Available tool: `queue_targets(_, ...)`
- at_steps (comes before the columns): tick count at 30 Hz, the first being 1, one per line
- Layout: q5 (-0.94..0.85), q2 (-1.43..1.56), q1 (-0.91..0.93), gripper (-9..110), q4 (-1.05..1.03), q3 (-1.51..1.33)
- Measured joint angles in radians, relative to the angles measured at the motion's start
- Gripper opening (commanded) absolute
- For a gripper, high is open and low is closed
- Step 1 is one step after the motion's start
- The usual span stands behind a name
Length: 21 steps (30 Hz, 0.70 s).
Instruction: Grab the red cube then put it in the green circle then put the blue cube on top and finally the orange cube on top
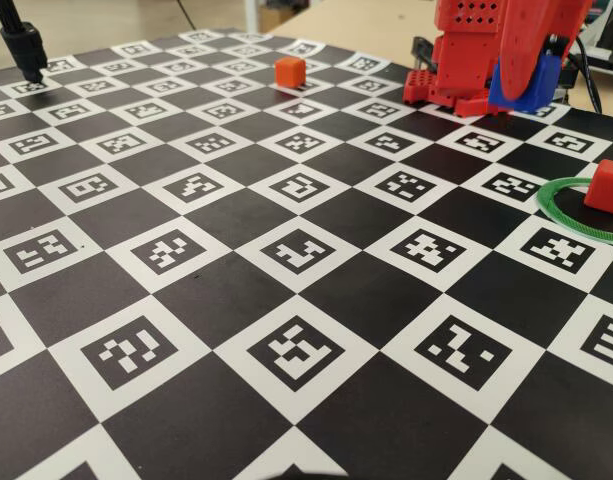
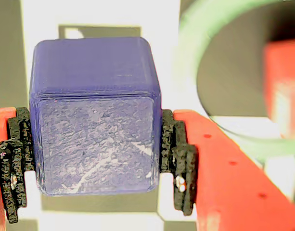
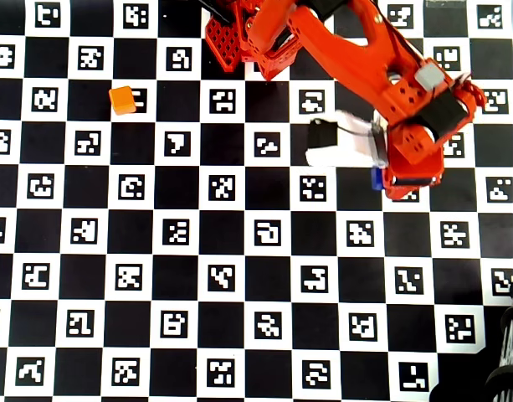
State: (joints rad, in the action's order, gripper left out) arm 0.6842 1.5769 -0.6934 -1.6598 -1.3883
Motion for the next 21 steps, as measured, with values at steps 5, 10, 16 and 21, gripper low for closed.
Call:
queue_targets(5, 0.025, 0.074, -0.046, 0, -0.038, -0.015)
queue_targets(10, 0.06, 0.101, -0.083, 0, -0.06, -0.015)
queue_targets(16, 0.086, 0.126, -0.117, 0, -0.063, -0.015)
queue_targets(21, 0.109, 0.153, -0.161, 1, -0.066, -0.097)
